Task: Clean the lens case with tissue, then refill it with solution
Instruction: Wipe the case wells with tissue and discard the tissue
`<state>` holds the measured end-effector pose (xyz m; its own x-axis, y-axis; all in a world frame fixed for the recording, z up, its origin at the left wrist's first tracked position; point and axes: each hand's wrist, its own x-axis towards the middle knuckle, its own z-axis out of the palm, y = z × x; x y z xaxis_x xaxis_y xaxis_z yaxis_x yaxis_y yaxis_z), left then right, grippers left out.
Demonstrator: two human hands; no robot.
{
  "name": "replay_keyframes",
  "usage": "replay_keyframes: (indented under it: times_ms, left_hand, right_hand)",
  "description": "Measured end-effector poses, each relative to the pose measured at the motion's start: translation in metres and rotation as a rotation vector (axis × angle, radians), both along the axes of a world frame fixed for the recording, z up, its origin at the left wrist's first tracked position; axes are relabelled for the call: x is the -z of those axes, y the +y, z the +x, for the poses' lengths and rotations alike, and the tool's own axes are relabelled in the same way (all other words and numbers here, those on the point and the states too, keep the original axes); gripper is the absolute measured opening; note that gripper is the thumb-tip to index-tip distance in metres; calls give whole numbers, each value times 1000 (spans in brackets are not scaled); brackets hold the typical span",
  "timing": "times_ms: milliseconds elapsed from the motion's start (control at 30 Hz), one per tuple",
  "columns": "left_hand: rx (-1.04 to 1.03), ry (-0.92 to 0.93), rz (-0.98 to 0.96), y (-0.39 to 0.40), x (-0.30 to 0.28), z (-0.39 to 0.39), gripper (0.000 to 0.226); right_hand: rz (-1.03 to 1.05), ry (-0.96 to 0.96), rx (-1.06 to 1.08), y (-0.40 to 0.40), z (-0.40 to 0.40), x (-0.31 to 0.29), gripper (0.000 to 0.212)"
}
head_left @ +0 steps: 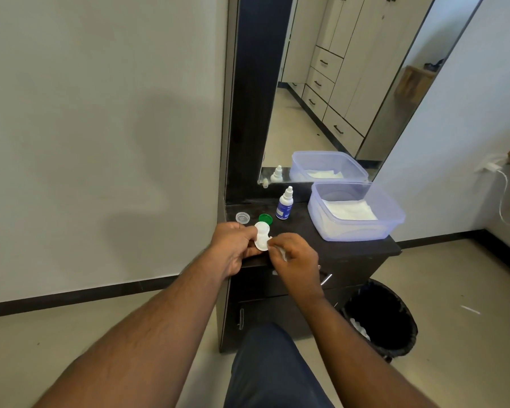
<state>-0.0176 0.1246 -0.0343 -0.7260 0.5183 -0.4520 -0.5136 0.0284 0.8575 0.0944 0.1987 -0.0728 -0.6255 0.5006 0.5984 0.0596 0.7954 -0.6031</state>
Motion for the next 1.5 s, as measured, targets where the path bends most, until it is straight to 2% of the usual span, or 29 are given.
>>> replay_keyframes:
  times_ms: [233,367,467,567,700,800,933,1033,1167,1267,1367,1500]
  left_hand:
    - [3,27,-27,-1,-3,1,18]
    - [14,11,-28,-1,-3,1,16]
    - [18,22,-33,-2,-4,1,16]
    - [24,8,-25,-2,-1,0,16]
    - [19,41,-69,-2,0,-1,16]
    - [28,19,-51,-1,0,1,13]
    - [18,54,-76,-3,-3,1,11]
    - [25,22,-43,-3,-3,0,15]
    - [35,25,-68,-3,-2,-1,11]
    - [31,6,-34,-3,-3,-1,14]
    - [31,13,-36,-3,-3,-1,13]
    - [32,-5,-18,-2,-2,-2,14]
  right_hand:
    - [292,-188,-173,5,5,-1,16]
    - [178,-149,-83,8,6,-1,14]
    - [277,-214,-182,7,7,-1,15]
    - [192,-166,-99,8,5,-2,13]
    - [286,-198,-204,0,0,0,13]
    - [198,-129,-114,0,-4,-3,12]
    - [302,-178,-186,-3,-6,-3,18]
    - [243,-163,-112,0,-6,-4,13]
    - [339,-222,-156,3,-7,-4,14]
    - [276,-190,-93,2,-8,-4,11]
    - [298,-204,-128,2,-8,-1,20]
    - [284,-213,-107,8,-6,-4,7]
